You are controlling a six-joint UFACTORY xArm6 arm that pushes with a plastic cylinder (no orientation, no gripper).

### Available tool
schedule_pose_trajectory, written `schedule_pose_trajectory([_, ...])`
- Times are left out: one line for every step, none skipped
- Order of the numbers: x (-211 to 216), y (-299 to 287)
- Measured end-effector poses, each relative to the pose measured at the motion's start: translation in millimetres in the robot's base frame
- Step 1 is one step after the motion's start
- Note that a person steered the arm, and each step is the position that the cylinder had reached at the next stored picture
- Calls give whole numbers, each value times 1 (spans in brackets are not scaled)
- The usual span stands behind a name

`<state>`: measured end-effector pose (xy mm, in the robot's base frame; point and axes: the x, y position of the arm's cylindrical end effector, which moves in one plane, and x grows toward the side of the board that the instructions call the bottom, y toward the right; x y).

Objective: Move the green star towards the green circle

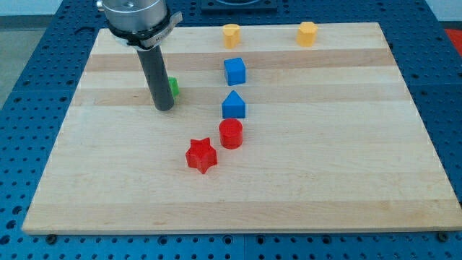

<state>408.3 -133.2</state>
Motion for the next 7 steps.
schedule_pose_trajectory([0, 0])
schedule_pose_trajectory([-7, 0])
schedule_pose_trajectory([-29, 0])
schedule_pose_trajectory([-62, 0])
schedule_pose_trajectory([-69, -2])
schedule_pose_trajectory([-50, -16])
schedule_pose_trajectory([-73, -3])
